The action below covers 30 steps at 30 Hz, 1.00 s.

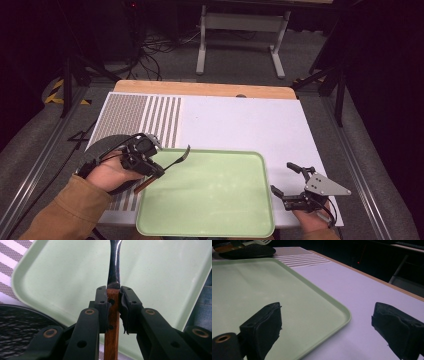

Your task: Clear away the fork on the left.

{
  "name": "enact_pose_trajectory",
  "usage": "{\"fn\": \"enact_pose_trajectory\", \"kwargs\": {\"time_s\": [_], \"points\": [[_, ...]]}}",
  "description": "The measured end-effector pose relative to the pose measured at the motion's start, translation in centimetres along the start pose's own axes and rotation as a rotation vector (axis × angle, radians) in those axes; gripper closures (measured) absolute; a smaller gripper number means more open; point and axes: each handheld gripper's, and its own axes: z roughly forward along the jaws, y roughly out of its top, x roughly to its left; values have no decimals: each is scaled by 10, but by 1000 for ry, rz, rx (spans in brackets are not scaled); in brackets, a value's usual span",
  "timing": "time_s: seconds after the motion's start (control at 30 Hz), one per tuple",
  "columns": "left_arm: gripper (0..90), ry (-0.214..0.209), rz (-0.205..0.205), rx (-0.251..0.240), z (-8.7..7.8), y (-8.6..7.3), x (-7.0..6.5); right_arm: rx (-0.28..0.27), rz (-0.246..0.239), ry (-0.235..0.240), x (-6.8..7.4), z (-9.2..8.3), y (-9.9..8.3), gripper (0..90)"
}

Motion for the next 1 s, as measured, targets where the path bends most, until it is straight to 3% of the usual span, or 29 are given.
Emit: {"fn": "enact_pose_trajectory", "kwargs": {"time_s": [0.1, 0.33, 0.6, 1.0], "points": [[776, -19, 5, -16, 4, 0, -4, -2, -1, 2, 0, 1, 1, 96], [776, -50, 19, -6, 17, 3, -15, -3, 0, 2, 0, 0, 1, 96], [776, -47, 24, 18, 30, 4, -24, -6, -2, 4, -1, -1, 1, 99], [775, -35, 25, 90, 51, 5, -35, -10, -4, 6, 0, 0, 1, 100]]}}
